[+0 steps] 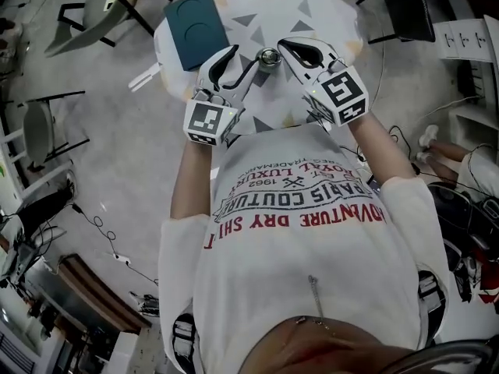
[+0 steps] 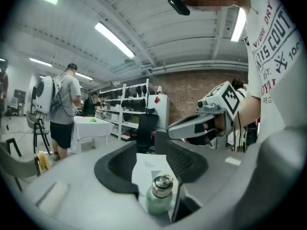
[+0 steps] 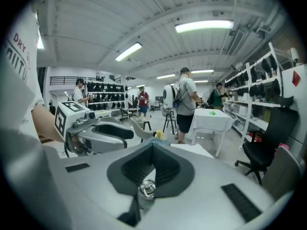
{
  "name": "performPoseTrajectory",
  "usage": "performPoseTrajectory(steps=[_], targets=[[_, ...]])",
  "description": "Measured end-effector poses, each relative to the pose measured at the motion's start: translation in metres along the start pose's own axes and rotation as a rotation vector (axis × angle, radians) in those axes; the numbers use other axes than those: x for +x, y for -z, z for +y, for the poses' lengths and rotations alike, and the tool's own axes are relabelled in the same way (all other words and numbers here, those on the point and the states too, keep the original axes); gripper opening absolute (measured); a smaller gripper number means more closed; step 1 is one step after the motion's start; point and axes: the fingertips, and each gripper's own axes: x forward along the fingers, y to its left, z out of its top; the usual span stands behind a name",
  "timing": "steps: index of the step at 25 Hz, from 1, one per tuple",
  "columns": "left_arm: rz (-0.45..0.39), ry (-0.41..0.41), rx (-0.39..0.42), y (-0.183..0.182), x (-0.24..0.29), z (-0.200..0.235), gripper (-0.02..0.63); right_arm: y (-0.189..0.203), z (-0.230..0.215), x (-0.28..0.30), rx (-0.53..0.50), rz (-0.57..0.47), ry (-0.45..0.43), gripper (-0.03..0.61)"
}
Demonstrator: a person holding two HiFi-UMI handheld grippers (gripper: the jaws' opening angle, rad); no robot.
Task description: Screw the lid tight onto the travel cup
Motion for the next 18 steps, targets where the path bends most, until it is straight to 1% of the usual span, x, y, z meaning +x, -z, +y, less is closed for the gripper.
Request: performPoseTrajectory(steps=[3, 6, 8, 10, 14, 18], targets=[[-0.048, -0.101, 0.026, -0.029, -0.013, 0.011, 0.147, -0.013, -0.001, -0.015, 0.009, -0.065, 0.027, 0.011], [-0.101, -0.23, 0.015, -0.055, -0.025, 0.034, 0.041, -0.029, -0.005, -0.021, -0.021, -0.129, 0.052, 0.011], [-0.12, -0.29, 0.013, -0.068, -0.033, 0.046, 0.012, -0.038, -0.008, -0.021, -0.05, -0.157, 0.069, 0.011], [-0.117, -0.308, 0.018, -0.075, -0.039, 0.048, 0.011, -0.045, -0.009, -0.024, -0.06, -0.178, 0.084, 0.011], [-0.105, -0.316, 0.01, -0.082, -0.045, 0.05, 0.012, -0.057, -0.014, -0.033, -0.05, -0.228, 0.116, 0.011], [-0.106, -0.323, 0.016, -0.085, -0.046, 0.05, 0.012, -0.059, -0.018, -0.036, -0.046, -0.238, 0.132, 0.009]])
